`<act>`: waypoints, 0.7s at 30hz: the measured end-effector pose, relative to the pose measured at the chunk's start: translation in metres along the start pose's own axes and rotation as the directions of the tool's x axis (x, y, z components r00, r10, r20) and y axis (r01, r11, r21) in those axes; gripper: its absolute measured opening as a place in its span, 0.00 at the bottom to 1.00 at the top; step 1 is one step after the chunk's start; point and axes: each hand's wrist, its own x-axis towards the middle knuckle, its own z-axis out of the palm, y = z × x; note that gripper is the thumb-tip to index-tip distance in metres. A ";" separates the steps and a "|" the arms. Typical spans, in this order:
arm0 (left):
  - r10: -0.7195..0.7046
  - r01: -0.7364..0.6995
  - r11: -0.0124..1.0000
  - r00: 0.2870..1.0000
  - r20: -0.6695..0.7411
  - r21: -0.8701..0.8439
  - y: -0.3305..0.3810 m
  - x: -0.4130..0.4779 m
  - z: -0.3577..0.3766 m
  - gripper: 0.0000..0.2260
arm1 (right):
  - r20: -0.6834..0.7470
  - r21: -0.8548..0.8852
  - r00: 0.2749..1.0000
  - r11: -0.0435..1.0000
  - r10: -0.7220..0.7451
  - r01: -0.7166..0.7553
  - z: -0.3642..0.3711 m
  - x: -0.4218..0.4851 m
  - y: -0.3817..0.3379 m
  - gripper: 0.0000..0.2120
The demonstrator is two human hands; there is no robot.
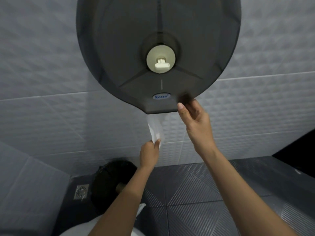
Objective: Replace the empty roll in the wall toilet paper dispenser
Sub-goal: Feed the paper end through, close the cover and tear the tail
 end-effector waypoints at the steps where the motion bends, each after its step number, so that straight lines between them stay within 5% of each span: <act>1: -0.015 0.014 1.000 1.000 0.027 0.017 -0.006 -0.005 0.003 0.23 | 0.012 -0.019 1.000 1.000 0.019 -0.019 0.000 -0.002 0.003 0.18; 6: -0.047 0.043 0.998 0.990 0.130 0.036 -0.026 -0.028 0.016 0.23 | 0.068 -0.508 0.942 0.824 0.329 -0.251 0.003 -0.007 0.036 0.31; 10: -0.031 0.017 0.997 0.981 0.191 0.074 -0.034 -0.050 0.017 0.21 | 0.196 -0.582 0.868 0.767 0.456 -0.271 0.028 -0.002 0.047 0.41; 12: -0.043 0.019 0.994 0.975 0.218 0.110 -0.042 -0.057 0.019 0.23 | 0.192 -0.571 0.901 0.791 0.390 -0.221 0.043 0.003 0.050 0.37; 16: -0.082 0.041 0.988 0.958 0.276 0.151 -0.047 -0.064 0.015 0.22 | 0.031 -0.538 0.980 0.830 0.195 -0.148 0.045 0.004 0.060 0.08; 21: -0.196 0.175 0.980 0.941 0.278 0.100 -0.058 -0.062 0.001 0.17 | -0.102 -0.510 0.978 0.834 0.184 -0.211 0.024 -0.011 0.068 0.09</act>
